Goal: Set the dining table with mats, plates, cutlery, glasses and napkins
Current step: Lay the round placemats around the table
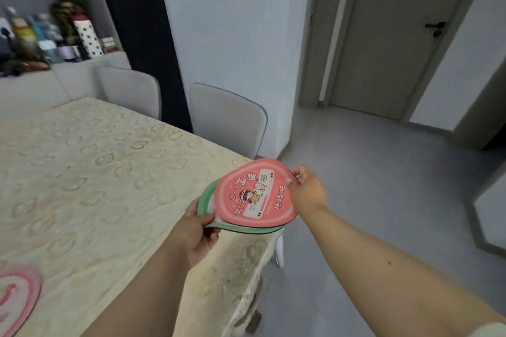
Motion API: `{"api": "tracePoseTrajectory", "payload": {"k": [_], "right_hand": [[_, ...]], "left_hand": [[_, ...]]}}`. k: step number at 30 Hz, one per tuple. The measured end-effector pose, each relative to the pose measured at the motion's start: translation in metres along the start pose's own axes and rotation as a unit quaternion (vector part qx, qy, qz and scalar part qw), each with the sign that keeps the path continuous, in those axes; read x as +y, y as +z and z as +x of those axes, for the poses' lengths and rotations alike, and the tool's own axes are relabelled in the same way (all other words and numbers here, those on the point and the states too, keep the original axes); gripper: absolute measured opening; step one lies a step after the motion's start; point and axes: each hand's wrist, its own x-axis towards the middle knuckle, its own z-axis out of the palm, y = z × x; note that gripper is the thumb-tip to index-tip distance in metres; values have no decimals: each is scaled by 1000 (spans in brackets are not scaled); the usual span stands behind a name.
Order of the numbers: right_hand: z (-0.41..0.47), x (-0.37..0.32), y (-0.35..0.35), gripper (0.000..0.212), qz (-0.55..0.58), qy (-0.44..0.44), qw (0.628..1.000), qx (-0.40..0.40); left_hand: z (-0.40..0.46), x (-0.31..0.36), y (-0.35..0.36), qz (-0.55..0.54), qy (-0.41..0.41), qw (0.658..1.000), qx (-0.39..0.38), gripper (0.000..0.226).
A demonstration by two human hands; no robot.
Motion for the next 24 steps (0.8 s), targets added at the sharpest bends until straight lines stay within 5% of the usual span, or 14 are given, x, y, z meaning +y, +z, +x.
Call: {"api": "tracePoseTrajectory", "payload": {"k": [5,10,15,24], "right_hand": [[64,-20,51,12,164,68,984,-23],[118,-41,110,25,392,197,897,-46],[163,-54,164,29,407,248,878,-40],[223,-75,253,32,338,244,902,-111]], "left_hand": [[28,22,-24,-33,56,995,81,36],[64,44,-62,-57,89,978,177,40],[94,65,-88,-83,100,961,246,41],[134,90,-125,-154,127,923,328,41]]}}
